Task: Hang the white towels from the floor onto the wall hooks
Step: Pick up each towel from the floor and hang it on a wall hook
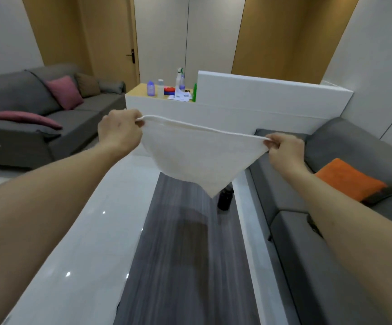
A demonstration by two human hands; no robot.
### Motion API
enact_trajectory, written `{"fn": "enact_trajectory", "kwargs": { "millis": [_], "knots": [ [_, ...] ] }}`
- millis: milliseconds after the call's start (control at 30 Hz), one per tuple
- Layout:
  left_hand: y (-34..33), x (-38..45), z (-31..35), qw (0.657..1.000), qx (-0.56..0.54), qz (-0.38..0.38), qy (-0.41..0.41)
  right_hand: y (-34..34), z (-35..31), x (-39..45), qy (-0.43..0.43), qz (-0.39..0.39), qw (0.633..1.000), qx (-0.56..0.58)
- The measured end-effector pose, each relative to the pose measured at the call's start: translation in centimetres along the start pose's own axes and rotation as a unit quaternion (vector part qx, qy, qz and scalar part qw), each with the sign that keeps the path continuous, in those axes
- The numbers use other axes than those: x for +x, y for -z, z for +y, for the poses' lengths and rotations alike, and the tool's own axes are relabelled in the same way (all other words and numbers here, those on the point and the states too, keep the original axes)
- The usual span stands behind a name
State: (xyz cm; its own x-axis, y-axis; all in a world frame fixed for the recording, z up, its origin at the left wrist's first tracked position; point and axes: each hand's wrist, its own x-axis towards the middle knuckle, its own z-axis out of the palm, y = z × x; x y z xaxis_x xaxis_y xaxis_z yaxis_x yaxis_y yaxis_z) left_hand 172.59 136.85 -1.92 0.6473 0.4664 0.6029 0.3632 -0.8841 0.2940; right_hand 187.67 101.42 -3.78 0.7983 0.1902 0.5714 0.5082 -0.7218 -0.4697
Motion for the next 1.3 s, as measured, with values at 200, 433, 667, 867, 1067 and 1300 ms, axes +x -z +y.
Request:
{"fn": "enact_trajectory", "kwargs": {
  "millis": [200, 433, 667, 867, 1067, 1300],
  "knots": [
    [-2.0, -14.4, -1.6, 0.991, 0.016, -0.116, 0.063, -2.0, 4.7, -12.2, -0.08, -0.118, 0.99, 0.001],
    [-6.1, -32.2, -4.7, 0.929, 0.049, -0.338, 0.141, -4.4, 10.6, -29.1, -0.143, -0.295, 0.944, -0.043],
    [-9.2, -48.9, -7.9, 0.83, 0.08, -0.531, 0.147, -6.5, 15.2, -43.1, -0.207, -0.461, 0.858, -0.092],
    [-10.2, -54.8, -9.6, 0.724, 0.063, -0.669, 0.158, -7.6, 17.1, -48.3, -0.211, -0.593, 0.766, -0.127],
    [-13.4, -51.6, -10.2, 0.744, 0.055, -0.644, 0.171, -10.9, 17.3, -45.7, -0.224, -0.576, 0.775, -0.135],
    [-19.7, -43.0, -12.3, 0.788, 0.034, -0.586, 0.185, -18.1, 16.8, -36.7, -0.238, -0.494, 0.828, -0.116]
  ]
}}
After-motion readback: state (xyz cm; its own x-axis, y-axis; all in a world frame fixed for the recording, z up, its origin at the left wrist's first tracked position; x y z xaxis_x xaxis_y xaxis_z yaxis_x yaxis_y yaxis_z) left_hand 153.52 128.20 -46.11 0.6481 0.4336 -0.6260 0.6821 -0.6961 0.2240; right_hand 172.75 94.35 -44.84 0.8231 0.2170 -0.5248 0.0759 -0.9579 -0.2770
